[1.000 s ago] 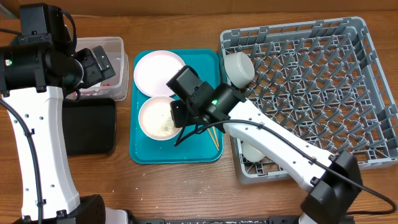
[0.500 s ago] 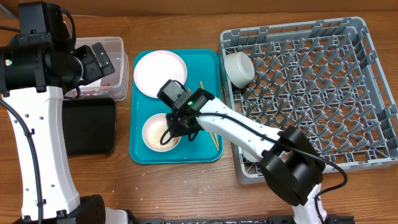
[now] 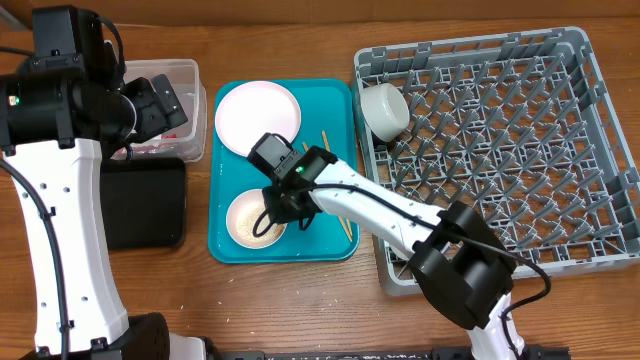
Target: Sort waste into correct bins and load items into the dishwasher
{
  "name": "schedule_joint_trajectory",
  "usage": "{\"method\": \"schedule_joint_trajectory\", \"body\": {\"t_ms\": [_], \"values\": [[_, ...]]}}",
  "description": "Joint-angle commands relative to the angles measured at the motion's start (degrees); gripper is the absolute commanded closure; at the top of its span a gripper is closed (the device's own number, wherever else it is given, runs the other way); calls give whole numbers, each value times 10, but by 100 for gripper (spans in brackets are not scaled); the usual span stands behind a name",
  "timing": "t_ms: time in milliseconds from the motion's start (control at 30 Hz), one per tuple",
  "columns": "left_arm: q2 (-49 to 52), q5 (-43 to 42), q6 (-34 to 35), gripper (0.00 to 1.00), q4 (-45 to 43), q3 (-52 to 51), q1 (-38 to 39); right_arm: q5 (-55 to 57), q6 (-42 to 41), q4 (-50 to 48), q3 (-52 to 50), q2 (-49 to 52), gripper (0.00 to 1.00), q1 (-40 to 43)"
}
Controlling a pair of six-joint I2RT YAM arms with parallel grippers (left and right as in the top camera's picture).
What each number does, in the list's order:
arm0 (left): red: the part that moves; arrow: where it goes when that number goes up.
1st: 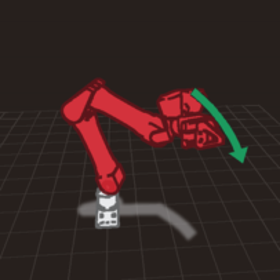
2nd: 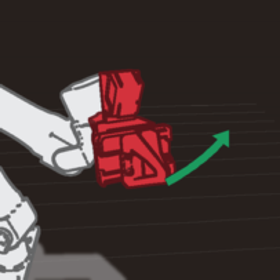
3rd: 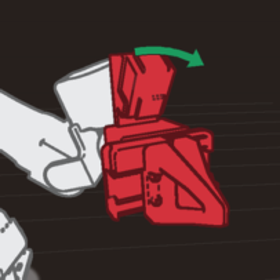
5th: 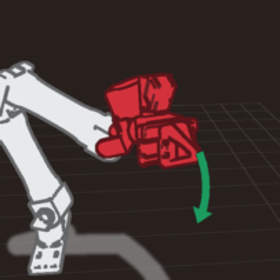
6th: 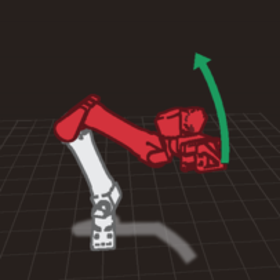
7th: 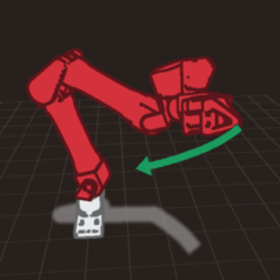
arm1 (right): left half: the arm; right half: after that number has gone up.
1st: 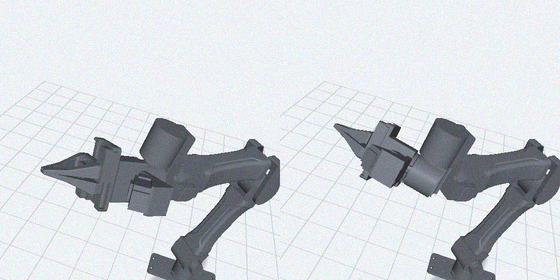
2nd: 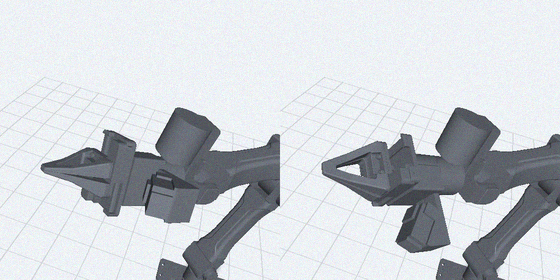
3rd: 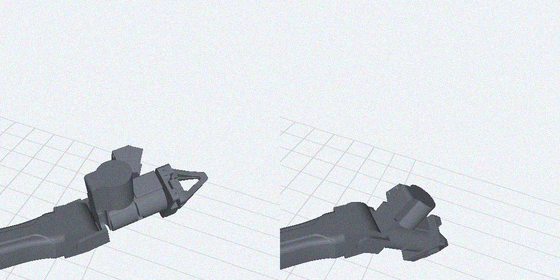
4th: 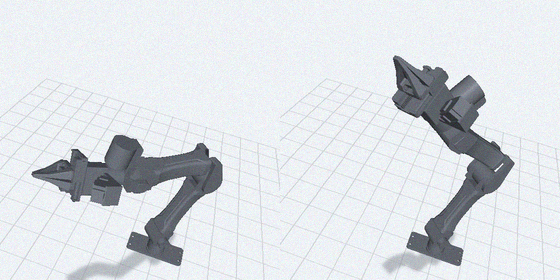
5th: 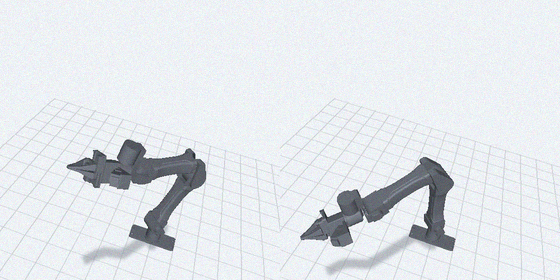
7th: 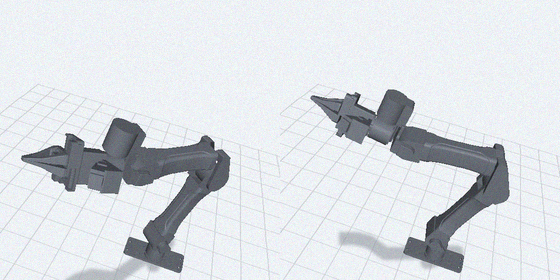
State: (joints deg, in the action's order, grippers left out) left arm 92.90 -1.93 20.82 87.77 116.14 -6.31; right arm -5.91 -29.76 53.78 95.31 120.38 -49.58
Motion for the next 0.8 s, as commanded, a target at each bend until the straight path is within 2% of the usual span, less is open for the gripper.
{"method": "schedule_joint_trajectory", "body": {"t_ms": [0,67,200,267,367,467,600,700,733,767], "values": [[-7,-22,-14,5,1,3,43,10,35,64,114,-62,71,57],[-7,-22,-9,6,3,-15,91,33,58,128,180,-95,62,112],[-7,-31,33,9,-31,-99,190,32,75,191,240,-134,54,237],[-3,-31,67,15,-94,-190,260,11,76,217,241,-141,53,320],[25,-23,130,17,-189,-302,317,2,78,252,239,-140,53,385],[108,-26,195,21,-268,-371,330,2,98,267,239,-140,53,407],[185,-26,200,26,-272,-372,330,2,101,267,239,-140,53,405],[203,-26,199,29,-271,-372,330,3,103,268,239,-140,53,406],[202,-24,199,33,-271,-372,330,3,103,268,239,-140,53,406],[202,-19,199,43,-271,-372,330,3,103,268,239,-140,53,405]]}}
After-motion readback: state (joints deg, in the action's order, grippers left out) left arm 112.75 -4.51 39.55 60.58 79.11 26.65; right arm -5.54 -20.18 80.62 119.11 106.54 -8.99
